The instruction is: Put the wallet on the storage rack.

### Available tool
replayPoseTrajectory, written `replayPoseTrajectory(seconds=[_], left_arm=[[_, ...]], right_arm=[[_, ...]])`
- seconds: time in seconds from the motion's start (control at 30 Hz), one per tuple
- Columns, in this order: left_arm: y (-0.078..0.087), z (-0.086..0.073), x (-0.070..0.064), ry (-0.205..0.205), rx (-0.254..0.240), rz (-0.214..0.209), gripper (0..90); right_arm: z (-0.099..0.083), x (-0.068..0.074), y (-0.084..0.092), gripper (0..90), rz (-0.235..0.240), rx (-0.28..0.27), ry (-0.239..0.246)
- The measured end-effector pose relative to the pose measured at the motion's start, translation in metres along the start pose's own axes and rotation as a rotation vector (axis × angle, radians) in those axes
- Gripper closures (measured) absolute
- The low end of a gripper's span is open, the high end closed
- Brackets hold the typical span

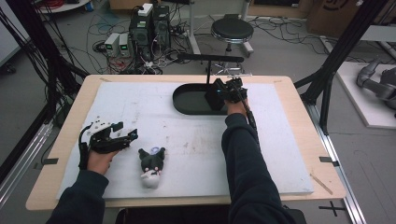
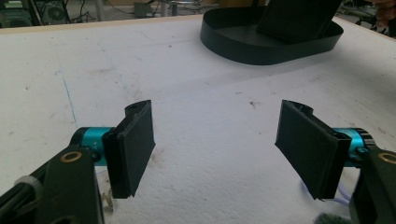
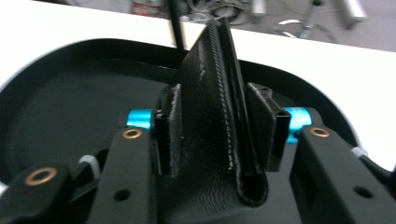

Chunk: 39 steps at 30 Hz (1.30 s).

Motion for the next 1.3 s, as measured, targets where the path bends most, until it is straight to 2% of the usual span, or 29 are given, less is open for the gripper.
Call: replayPoseTrajectory(seconds=[0.1, 0.13, 0.2, 0.37, 0.43, 0.5, 0.53, 0.57, 0.6, 0.63, 0.67, 0.7, 0.77, 0.8, 0.83, 0.97, 1.13, 1.23, 1.3], left_arm=[[0.000, 0.000, -0.001, 0.000, 0.001, -0.002, 27.8], [0.000, 0.000, 0.000, -0.001, 0.000, -0.001, 27.8], [0.000, 0.000, 0.000, 0.000, 0.001, -0.002, 27.8], [0.000, 0.000, 0.000, 0.002, 0.001, -0.002, 27.8], [0.000, 0.000, 0.000, 0.003, -0.001, -0.001, 27.8], [0.001, 0.000, 0.000, 0.010, -0.005, -0.003, 27.8], [0.001, 0.001, 0.000, 0.012, -0.007, -0.002, 27.8], [0.001, 0.001, 0.000, 0.012, -0.009, -0.004, 27.8], [0.002, 0.001, 0.000, 0.015, -0.009, -0.004, 27.8], [0.002, 0.001, 0.000, 0.014, -0.009, -0.002, 27.8], [0.002, 0.001, 0.000, 0.016, -0.008, -0.002, 27.8], [0.002, 0.001, 0.000, 0.018, -0.008, -0.001, 27.8], [0.004, 0.000, -0.001, 0.030, -0.014, 0.003, 27.8], [0.005, 0.000, -0.001, 0.028, -0.015, 0.006, 27.8], [0.005, 0.001, -0.002, 0.030, -0.019, 0.006, 27.8], [0.007, 0.001, -0.001, 0.035, -0.029, 0.013, 27.8], [0.006, 0.002, 0.000, 0.036, -0.029, 0.018, 27.8], [0.004, 0.003, -0.003, 0.025, -0.032, 0.017, 27.8], [0.003, 0.003, -0.006, 0.018, -0.030, 0.013, 27.8]], right_arm=[[-0.005, -0.008, 0.004, 53.2, -0.050, 0.013, -0.005], [-0.007, -0.011, 0.005, 54.0, -0.048, 0.017, -0.014], [-0.009, -0.014, 0.007, 49.7, -0.044, 0.037, -0.022], [-0.006, -0.016, 0.023, 41.6, -0.050, 0.017, 0.000], [-0.004, -0.017, 0.033, 37.8, -0.028, 0.005, 0.003], [-0.005, -0.019, 0.045, 35.1, 0.026, 0.003, -0.010], [-0.008, -0.020, 0.051, 35.0, 0.037, -0.006, 0.012], [-0.012, -0.021, 0.059, 34.8, 0.039, -0.018, 0.054], [-0.016, -0.024, 0.067, 32.0, 0.041, -0.016, 0.069], [-0.019, -0.027, 0.074, 29.2, 0.059, 0.007, 0.053], [-0.024, -0.030, 0.082, 29.2, 0.079, 0.008, 0.052], [-0.030, -0.032, 0.091, 29.0, 0.087, -0.005, 0.071], [-0.040, -0.036, 0.106, 25.1, 0.082, 0.046, 0.082], [-0.046, -0.038, 0.114, 24.9, 0.090, 0.046, 0.081], [-0.053, -0.039, 0.123, 24.9, 0.099, 0.016, 0.098], [-0.083, -0.039, 0.146, 24.4, 0.077, 0.004, 0.146], [-0.109, -0.038, 0.153, 24.4, 0.031, 0.007, 0.194], [-0.119, -0.039, 0.148, 24.3, 0.024, 0.007, 0.175], [-0.123, -0.036, 0.145, 24.4, 0.030, 0.024, 0.188]])
Point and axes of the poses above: each handheld gripper's, and its own axes: y roughly backward along the jaws, z roughly out of its top, x roughly to its left, the point moved 3 cm from there along -y, roughly forward along the jaws, and after that the axes turned 11 degrees about z, right-handed, at the moved point
